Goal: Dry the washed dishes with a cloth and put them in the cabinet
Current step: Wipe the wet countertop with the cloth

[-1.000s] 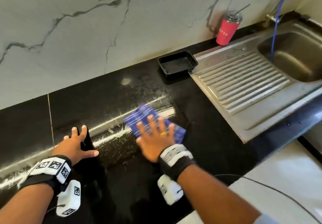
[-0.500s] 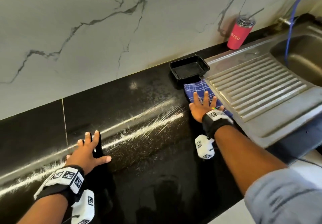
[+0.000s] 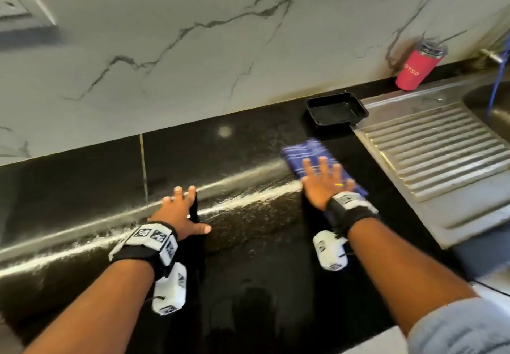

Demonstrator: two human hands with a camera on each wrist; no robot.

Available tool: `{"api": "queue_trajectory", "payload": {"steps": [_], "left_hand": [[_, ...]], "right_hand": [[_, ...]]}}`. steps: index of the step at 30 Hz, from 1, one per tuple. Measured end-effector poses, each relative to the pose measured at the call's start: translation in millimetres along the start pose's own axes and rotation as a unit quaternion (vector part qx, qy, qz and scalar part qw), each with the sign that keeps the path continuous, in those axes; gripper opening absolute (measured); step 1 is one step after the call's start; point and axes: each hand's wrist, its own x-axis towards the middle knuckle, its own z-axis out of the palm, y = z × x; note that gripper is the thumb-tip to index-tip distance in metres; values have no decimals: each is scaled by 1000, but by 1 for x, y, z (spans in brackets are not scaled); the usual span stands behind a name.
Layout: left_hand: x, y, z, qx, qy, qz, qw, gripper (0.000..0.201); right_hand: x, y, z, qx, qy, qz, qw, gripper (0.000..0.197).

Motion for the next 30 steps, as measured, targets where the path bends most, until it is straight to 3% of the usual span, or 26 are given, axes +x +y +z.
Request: {"api": "queue_trajectory", "payload": {"steps": [3,5,7,9,11,13,15,17,20,22,25,27,30], "left_hand": [[-10,-18,-20,-24,16,32,999,97],[-18,-51,-26,-65,44,22,997,84],[-26,-97,-28,-68,58,-5,996,75],[-31,-150,-26,-50,51,-58,996,75],[-38,-201,-23,-38,34,-108,993,86],[-46,-244,-17,-34,28,-138,990,100],[-52,-275,-12,-29,30,-156,987,112],[-58,-290,-8,-32,30,-159,986,116],[-63,-298,-5,-50,30,-131,990,117],[-62,-301,-2,-53,34,-117,991,116],[-60,-305,-1,-48,26,-106,993,116],[-59,-307,-1,-48,21,-98,994,117],[-57,-315,-6,-62,20,-89,994,111]], "right_hand": [[4,-2,-15,70,-14,103,992,58],[-6,-41,0,86,-10,106,991,63],[-25,-103,32,53,3,45,998,66],[-60,-182,76,18,0,-61,998,68],[-113,-257,122,-6,-8,-168,986,67],[-151,-301,147,-31,-54,-227,972,63],[-154,-307,150,-55,-70,-244,966,59],[-133,-279,136,-59,-35,-223,972,59],[-81,-194,97,-22,6,-53,998,59],[-54,-144,75,33,15,64,997,63],[-62,-156,78,98,13,138,986,66],[-91,-213,99,55,19,90,994,70],[-143,-320,159,-12,26,-86,996,71]]}}
